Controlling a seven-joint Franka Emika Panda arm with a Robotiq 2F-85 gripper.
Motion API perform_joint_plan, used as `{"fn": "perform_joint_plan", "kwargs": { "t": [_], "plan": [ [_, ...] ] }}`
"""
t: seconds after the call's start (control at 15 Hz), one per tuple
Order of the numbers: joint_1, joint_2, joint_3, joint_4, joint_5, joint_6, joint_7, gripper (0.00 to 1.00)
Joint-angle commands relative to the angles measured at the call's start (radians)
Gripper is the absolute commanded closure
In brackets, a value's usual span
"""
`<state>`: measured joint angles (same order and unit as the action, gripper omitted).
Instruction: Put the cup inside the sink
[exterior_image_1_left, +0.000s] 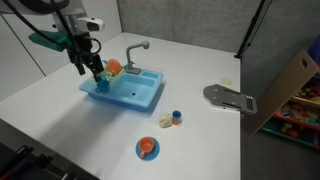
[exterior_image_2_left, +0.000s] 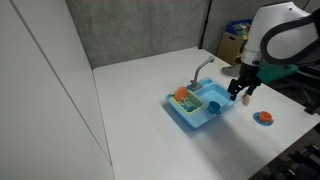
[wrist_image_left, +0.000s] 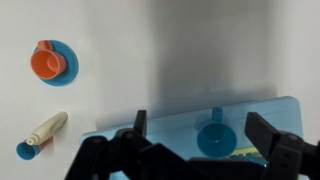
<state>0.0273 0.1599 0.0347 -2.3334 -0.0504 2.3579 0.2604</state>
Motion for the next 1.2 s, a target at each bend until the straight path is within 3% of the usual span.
{"fn": "perform_joint_plan", "kwargs": {
  "t": [0.0, 0.4, 1.13],
  "plan": [
    [0.012, 0.007, -0.012, 0.008, 0.001, -0.002, 0.004, 0.0],
    [0.019, 0.016, -0.023, 0.027, -0.033, -0.027, 0.044, 0.0],
    [0.018, 0.2, 0.006, 0.176, 0.088, 0.033, -0.056, 0.0]
  ]
}}
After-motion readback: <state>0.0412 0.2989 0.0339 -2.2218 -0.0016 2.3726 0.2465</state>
